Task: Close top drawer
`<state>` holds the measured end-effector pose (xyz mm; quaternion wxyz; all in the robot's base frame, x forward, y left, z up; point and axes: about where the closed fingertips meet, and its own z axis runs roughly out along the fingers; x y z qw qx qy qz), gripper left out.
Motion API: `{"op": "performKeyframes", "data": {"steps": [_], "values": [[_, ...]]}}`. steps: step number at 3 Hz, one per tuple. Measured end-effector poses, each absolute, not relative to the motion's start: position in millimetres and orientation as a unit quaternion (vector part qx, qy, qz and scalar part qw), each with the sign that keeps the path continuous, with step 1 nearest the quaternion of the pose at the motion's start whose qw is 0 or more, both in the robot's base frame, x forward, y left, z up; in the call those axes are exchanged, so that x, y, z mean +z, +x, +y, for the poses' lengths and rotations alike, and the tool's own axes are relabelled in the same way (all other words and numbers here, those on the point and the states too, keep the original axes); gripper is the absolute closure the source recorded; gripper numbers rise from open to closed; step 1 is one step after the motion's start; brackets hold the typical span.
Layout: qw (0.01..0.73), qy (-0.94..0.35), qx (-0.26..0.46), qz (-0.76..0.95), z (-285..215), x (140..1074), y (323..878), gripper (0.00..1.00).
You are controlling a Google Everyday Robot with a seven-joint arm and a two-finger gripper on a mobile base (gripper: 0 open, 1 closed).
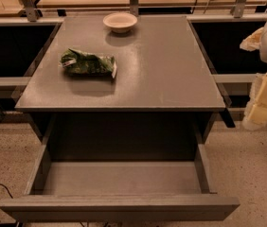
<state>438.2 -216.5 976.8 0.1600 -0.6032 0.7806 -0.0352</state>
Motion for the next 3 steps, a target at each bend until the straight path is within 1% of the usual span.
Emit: {"op": "performKeyframes", "data": {"steps": [2,3], "values": [[0.156,-0.61,-0.031,0.776,-211.7,967.4,437.0,0.0],[0.167,-0.619,-0.014,0.767,-195.7,942.3,426.1,0.0]]}}
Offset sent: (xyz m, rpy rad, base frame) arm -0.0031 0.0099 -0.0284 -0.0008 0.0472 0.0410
